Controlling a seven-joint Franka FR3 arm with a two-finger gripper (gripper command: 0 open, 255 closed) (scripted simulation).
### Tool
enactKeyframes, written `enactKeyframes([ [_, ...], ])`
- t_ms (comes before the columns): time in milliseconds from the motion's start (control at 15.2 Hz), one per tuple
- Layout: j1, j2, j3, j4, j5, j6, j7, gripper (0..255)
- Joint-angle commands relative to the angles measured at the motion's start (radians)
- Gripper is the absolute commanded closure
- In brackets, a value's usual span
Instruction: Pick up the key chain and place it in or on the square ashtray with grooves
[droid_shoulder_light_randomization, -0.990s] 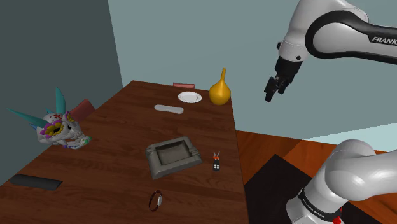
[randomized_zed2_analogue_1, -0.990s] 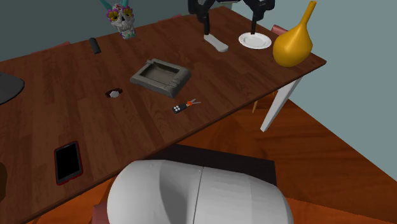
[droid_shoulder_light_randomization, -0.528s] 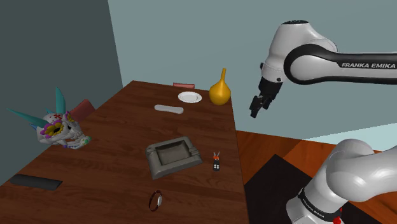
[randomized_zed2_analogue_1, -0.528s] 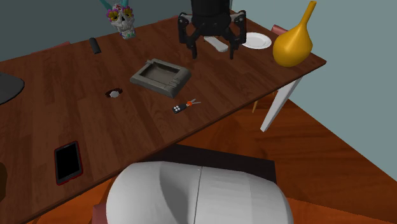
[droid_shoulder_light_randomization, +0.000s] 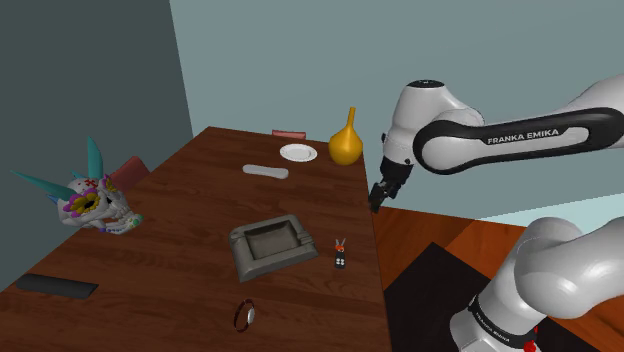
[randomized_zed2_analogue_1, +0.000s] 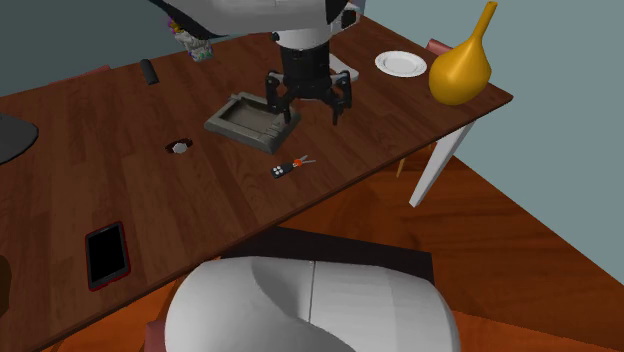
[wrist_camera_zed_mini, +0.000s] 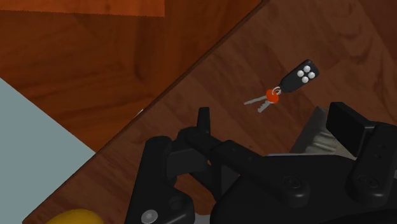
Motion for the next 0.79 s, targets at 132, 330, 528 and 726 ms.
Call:
enactKeyframes([
  [132, 0.027, 0.115, 0.024, -0.042, 0.026, 0.154, 0.008, 0],
  [330, 0.045, 0.219, 0.044, -0.054, 0.042, 0.267, 0.014, 0],
  [528, 0.061, 0.333, 0.065, -0.054, 0.053, 0.379, 0.021, 0],
  [726, 0.075, 0.457, 0.086, -0.040, 0.056, 0.486, 0.031, 0],
])
